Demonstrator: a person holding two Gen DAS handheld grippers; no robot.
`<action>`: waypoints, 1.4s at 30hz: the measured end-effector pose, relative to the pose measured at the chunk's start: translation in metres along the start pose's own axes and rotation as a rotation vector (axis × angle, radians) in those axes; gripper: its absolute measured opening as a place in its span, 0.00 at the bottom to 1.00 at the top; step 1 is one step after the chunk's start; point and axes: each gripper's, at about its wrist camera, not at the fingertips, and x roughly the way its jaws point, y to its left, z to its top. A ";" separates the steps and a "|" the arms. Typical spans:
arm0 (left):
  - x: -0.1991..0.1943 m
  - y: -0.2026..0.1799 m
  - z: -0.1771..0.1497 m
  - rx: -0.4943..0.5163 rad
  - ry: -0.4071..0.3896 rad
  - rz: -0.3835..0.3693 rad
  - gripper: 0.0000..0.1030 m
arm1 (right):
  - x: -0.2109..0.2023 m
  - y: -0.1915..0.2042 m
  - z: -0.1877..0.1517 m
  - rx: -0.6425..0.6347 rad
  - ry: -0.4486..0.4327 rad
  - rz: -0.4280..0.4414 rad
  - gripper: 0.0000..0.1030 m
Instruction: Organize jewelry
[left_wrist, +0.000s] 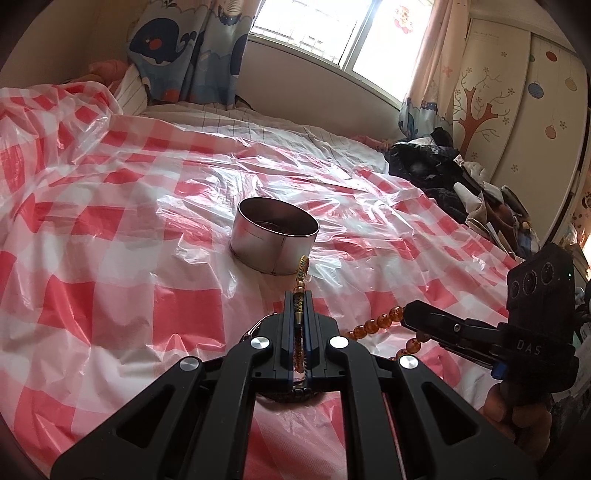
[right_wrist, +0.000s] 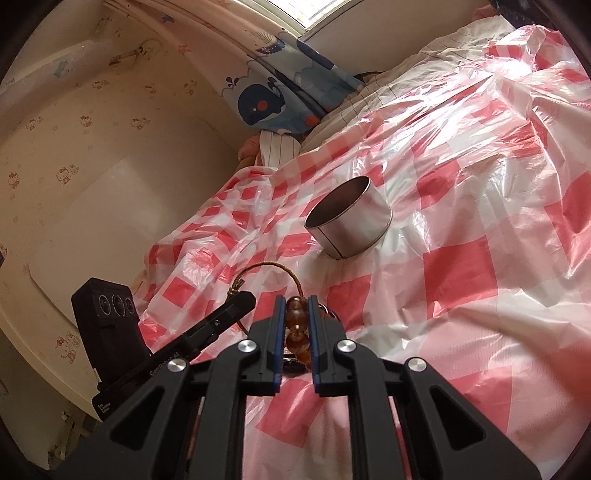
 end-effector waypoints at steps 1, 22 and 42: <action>0.000 0.001 0.001 -0.002 0.001 0.002 0.04 | 0.000 -0.003 0.000 0.008 0.002 -0.016 0.12; 0.017 -0.016 0.052 0.020 -0.057 -0.019 0.04 | 0.022 0.020 0.053 -0.076 -0.041 0.000 0.12; 0.090 0.009 0.072 -0.044 0.095 0.143 0.36 | 0.083 -0.004 0.096 -0.134 0.018 -0.161 0.38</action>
